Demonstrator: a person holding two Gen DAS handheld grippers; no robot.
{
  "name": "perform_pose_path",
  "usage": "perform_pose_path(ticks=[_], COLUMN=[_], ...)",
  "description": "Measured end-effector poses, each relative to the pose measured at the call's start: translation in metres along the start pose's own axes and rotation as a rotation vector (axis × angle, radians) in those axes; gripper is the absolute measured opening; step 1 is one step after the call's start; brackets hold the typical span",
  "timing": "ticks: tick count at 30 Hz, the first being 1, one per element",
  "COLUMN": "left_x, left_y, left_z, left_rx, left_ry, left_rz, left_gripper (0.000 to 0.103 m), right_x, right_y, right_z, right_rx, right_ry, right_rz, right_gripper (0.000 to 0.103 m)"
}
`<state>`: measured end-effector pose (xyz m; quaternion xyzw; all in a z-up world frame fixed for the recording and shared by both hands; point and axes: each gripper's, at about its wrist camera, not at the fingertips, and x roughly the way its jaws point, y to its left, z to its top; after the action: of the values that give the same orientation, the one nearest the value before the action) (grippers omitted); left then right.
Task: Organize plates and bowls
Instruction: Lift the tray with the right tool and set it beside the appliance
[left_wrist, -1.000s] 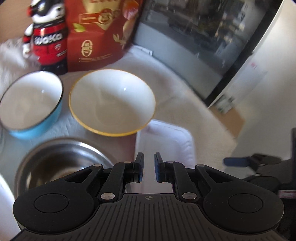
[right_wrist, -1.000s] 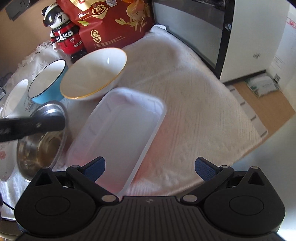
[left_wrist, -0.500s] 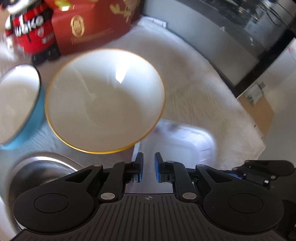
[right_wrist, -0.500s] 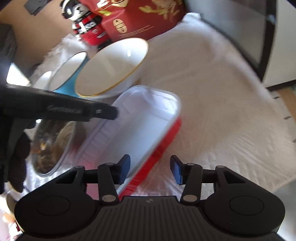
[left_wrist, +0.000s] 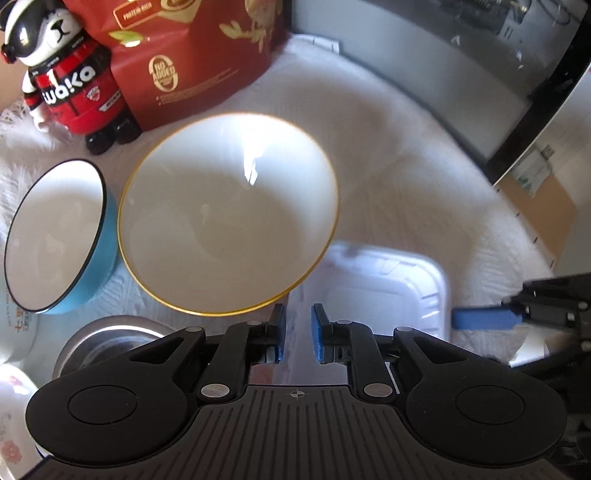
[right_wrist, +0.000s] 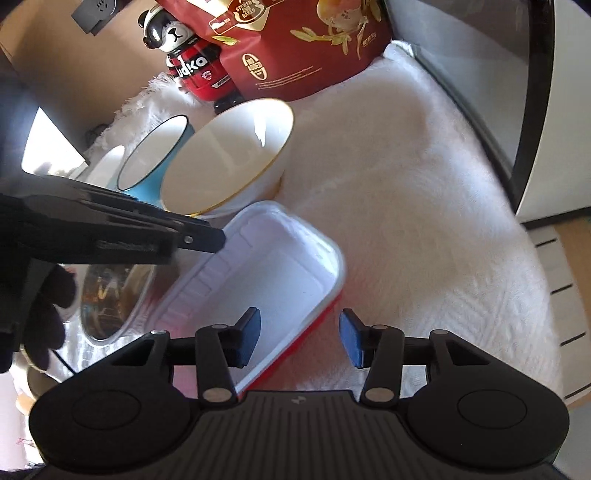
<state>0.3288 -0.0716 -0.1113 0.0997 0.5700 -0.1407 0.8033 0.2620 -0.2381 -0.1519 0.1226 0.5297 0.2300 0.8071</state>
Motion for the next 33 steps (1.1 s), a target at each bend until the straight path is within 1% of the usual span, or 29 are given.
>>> perform_pose_path(ticks=[2, 4, 5, 6, 8, 10, 12, 16, 19, 22, 25, 28, 31, 32, 33], left_x=[0.006, 0.012, 0.015, 0.017, 0.015, 0.013, 0.013, 0.017, 0.028, 0.037, 0.044, 0.035, 0.018, 0.010, 0.000], left_y=[0.002, 0.005, 0.006, 0.008, 0.014, 0.022, 0.019, -0.004, -0.014, -0.021, -0.021, -0.019, -0.009, -0.006, -0.002], left_z=[0.001, 0.001, 0.000, 0.000, 0.001, 0.003, 0.006, 0.014, 0.020, 0.023, 0.018, 0.011, -0.003, -0.008, -0.013], left_rx=[-0.006, -0.017, -0.030, -0.049, -0.108, -0.190, -0.245, -0.250, -0.294, -0.329, -0.355, -0.373, -0.377, -0.377, -0.376], left_ry=[0.022, 0.036, 0.042, 0.047, 0.041, 0.034, 0.021, -0.014, -0.017, -0.022, -0.024, -0.038, -0.074, -0.094, -0.118], left_rz=[0.009, -0.001, -0.007, -0.021, -0.066, -0.145, -0.211, -0.276, -0.338, -0.372, -0.392, -0.402, -0.407, -0.414, -0.422], left_gripper=[0.018, 0.019, 0.026, 0.029, 0.030, 0.029, 0.029, 0.029, 0.029, 0.029, 0.029, 0.029, 0.029, 0.029, 0.029], right_x=[0.006, 0.016, 0.020, 0.023, 0.022, 0.017, 0.007, -0.013, -0.020, -0.019, -0.017, -0.015, -0.017, -0.019, -0.018], right_y=[0.001, 0.004, 0.008, 0.013, 0.017, 0.013, 0.005, -0.017, -0.032, -0.050, -0.061, -0.061, -0.053, -0.050, -0.043], right_z=[-0.003, -0.007, -0.011, -0.014, -0.017, -0.015, -0.011, 0.002, 0.013, 0.025, 0.031, 0.033, 0.026, 0.022, 0.020], right_rx=[0.027, 0.047, 0.041, 0.028, 0.008, 0.006, 0.006, -0.011, -0.043, -0.039, -0.048, -0.065, -0.107, -0.118, -0.137], right_ry=[0.030, 0.069, 0.086, 0.094, 0.088, 0.067, 0.036, -0.032, -0.079, -0.084, -0.080, -0.088, -0.120, -0.133, -0.153], right_rz=[0.030, 0.059, 0.072, 0.081, 0.082, 0.070, 0.030, -0.058, -0.152, -0.215, -0.252, -0.284, -0.338, -0.358, -0.391], right_gripper=[0.047, 0.047, 0.047, 0.047, 0.045, 0.045, 0.045, 0.045, 0.045, 0.045, 0.047, 0.048, 0.056, 0.066, 0.070])
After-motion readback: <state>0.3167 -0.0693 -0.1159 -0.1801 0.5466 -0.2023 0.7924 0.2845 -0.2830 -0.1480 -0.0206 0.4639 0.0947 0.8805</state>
